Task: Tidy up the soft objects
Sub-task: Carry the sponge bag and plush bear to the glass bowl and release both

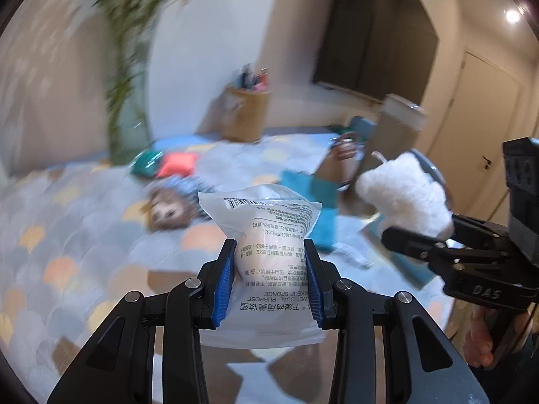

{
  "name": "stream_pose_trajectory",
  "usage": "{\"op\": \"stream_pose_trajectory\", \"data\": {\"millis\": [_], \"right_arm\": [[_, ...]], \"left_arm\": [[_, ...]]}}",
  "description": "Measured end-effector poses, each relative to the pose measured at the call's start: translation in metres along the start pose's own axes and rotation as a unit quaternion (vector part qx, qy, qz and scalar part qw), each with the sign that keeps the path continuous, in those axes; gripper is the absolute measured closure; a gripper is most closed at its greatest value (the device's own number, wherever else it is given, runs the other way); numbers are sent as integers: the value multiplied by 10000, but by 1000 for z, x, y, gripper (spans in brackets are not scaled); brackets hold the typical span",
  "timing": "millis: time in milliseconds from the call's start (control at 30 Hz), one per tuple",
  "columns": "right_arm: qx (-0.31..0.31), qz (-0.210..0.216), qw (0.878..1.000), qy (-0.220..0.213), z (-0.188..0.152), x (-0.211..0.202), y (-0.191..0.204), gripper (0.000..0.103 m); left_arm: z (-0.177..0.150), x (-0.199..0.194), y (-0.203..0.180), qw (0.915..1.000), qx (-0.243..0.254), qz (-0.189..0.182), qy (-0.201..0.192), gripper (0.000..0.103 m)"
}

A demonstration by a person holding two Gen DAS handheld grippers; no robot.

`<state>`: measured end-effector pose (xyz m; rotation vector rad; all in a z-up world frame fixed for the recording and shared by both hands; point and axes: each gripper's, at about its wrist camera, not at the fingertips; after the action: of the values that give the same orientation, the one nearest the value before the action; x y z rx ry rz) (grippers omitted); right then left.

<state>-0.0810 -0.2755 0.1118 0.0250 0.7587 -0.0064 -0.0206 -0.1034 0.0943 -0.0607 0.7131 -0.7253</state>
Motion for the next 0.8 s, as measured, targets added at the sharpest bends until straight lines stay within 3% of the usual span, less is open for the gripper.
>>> {"op": "stream_pose_trajectory", "data": {"millis": [133, 267, 567, 667, 800], "right_arm": [[89, -342, 9994, 71, 1, -19, -38, 59], [460, -735, 9962, -123, 3, -45, -83, 59], [1130, -1656, 9789, -408, 22, -84, -192, 59], [1345, -1763, 9731, -628, 32, -84, -223, 59], [1620, -1630, 9707, -707, 47, -69, -259, 59]], "left_arm": [[17, 8, -41, 9988, 346, -350, -18, 68], [33, 22, -85, 9949, 560, -835, -72, 68], [69, 67, -179, 9801, 1066, -1676, 44, 68], [80, 81, -205, 9767, 1307, -1700, -34, 68], [97, 113, -233, 9801, 1258, -1529, -153, 68]]}}
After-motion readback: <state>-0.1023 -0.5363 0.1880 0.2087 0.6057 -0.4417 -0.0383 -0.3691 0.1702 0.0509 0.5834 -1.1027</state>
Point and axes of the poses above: each gripper's, at about its wrist camera, not at the fingertips, and x roughly the way its jaws point, y to its left, z to its top, and after that the axes turned 7 degrees about -z, right-handed
